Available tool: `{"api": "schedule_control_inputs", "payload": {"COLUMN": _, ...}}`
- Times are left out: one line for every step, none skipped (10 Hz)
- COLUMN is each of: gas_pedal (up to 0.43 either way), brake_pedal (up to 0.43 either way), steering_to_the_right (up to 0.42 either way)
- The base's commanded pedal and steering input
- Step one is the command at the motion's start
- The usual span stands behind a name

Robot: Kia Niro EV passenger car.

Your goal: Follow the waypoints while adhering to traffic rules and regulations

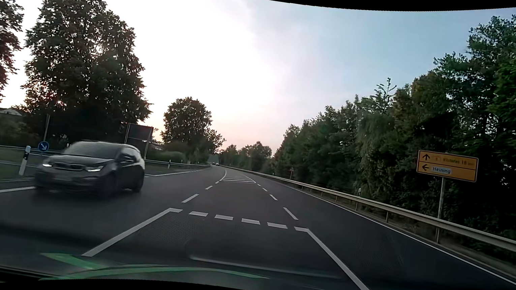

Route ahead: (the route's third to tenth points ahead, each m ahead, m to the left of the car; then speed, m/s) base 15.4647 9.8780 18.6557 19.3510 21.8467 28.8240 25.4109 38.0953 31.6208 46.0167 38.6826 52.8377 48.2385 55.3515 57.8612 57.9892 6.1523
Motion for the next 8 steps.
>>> {"api": "schedule_control_inputs", "payload": {"gas_pedal": 0.000, "brake_pedal": 0.079, "steering_to_the_right": -0.003}}
{"api": "schedule_control_inputs", "payload": {"gas_pedal": 0.000, "brake_pedal": 0.000, "steering_to_the_right": -0.004}}
{"api": "schedule_control_inputs", "payload": {"gas_pedal": 0.000, "brake_pedal": 0.000, "steering_to_the_right": -0.006}}
{"api": "schedule_control_inputs", "payload": {"gas_pedal": 0.000, "brake_pedal": 0.000, "steering_to_the_right": -0.011}}
{"api": "schedule_control_inputs", "payload": {"gas_pedal": 0.000, "brake_pedal": 0.000, "steering_to_the_right": -0.021}}
{"api": "schedule_control_inputs", "payload": {"gas_pedal": 0.000, "brake_pedal": 0.000, "steering_to_the_right": -0.033}}
{"api": "schedule_control_inputs", "payload": {"gas_pedal": 0.000, "brake_pedal": 0.000, "steering_to_the_right": -0.046}}
{"api": "schedule_control_inputs", "payload": {"gas_pedal": 0.000, "brake_pedal": 0.000, "steering_to_the_right": -0.065}}
